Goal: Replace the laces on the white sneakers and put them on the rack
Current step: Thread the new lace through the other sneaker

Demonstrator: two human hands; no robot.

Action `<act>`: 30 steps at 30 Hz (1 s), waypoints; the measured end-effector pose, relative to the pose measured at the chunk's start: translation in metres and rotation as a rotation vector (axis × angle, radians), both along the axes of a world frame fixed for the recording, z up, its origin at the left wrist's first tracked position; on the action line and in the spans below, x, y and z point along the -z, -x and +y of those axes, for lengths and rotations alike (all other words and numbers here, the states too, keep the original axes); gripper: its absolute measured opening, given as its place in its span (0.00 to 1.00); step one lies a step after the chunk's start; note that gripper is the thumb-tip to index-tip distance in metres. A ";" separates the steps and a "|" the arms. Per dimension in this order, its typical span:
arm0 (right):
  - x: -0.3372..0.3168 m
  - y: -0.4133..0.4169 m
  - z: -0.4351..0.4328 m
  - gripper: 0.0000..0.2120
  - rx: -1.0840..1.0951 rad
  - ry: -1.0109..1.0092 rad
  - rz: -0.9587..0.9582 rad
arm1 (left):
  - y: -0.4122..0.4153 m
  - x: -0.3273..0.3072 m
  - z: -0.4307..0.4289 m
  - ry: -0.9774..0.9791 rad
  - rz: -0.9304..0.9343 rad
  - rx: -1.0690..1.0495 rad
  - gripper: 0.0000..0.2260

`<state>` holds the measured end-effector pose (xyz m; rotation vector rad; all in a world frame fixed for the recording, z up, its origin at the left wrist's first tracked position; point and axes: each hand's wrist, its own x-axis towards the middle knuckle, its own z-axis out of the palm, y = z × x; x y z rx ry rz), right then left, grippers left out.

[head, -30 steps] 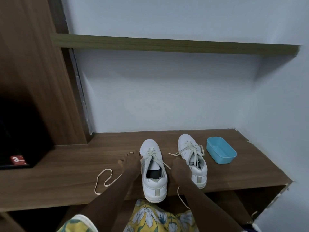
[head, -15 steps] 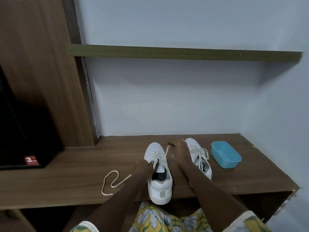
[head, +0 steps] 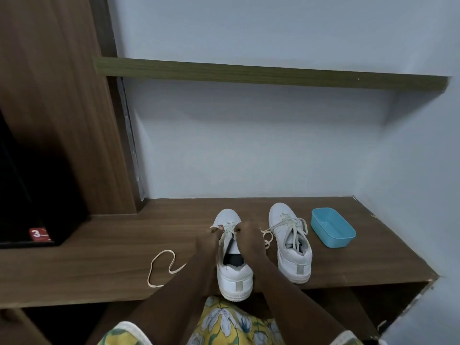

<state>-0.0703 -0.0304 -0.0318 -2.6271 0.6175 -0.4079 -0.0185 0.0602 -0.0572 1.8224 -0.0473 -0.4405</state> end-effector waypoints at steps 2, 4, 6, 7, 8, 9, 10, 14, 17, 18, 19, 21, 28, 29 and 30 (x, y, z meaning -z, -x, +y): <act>0.002 -0.003 0.006 0.15 -0.001 -0.051 -0.022 | -0.007 -0.003 -0.003 0.030 0.010 -0.131 0.09; 0.002 -0.005 0.011 0.12 -0.010 -0.081 -0.046 | -0.008 -0.012 -0.002 0.106 -0.008 -0.205 0.13; 0.000 -0.007 0.017 0.11 -0.032 -0.062 -0.045 | -0.010 -0.015 -0.002 0.142 -0.044 -0.246 0.14; -0.001 -0.009 0.019 0.12 -0.034 -0.051 -0.045 | -0.008 -0.018 -0.001 0.162 -0.076 -0.248 0.13; -0.004 -0.010 0.022 0.13 -0.022 -0.065 -0.047 | -0.006 -0.023 0.000 0.159 -0.125 -0.240 0.13; -0.007 -0.013 0.025 0.13 -0.009 -0.085 -0.055 | -0.004 -0.028 0.001 0.144 -0.183 -0.230 0.12; -0.011 -0.016 0.029 0.13 0.003 -0.117 -0.064 | -0.002 -0.035 0.002 0.138 -0.237 -0.217 0.12; -0.029 -0.025 0.043 0.15 0.069 -0.160 -0.112 | -0.005 -0.052 0.006 0.171 -0.384 -0.172 0.13; -0.040 -0.026 0.045 0.16 0.121 -0.120 -0.154 | -0.006 -0.059 0.008 0.217 -0.442 -0.114 0.10; -0.043 -0.024 0.046 0.15 0.128 -0.115 -0.161 | -0.006 -0.059 0.008 0.246 -0.439 -0.106 0.10; -0.044 -0.021 0.046 0.15 0.128 -0.084 -0.153 | -0.006 -0.060 0.008 0.272 -0.444 -0.104 0.10; -0.043 -0.016 0.047 0.13 0.079 0.017 -0.095 | -0.005 -0.065 0.007 0.288 -0.456 -0.135 0.09; -0.023 0.010 0.056 0.05 -0.110 0.245 0.067 | -0.007 -0.089 -0.001 0.520 -0.405 -0.176 0.06; -0.020 0.008 0.054 0.05 -0.164 0.265 0.075 | -0.007 -0.093 0.000 0.515 -0.422 -0.179 0.06; -0.019 0.008 0.053 0.10 -0.169 0.224 0.149 | -0.009 -0.095 0.001 0.509 -0.439 -0.182 0.06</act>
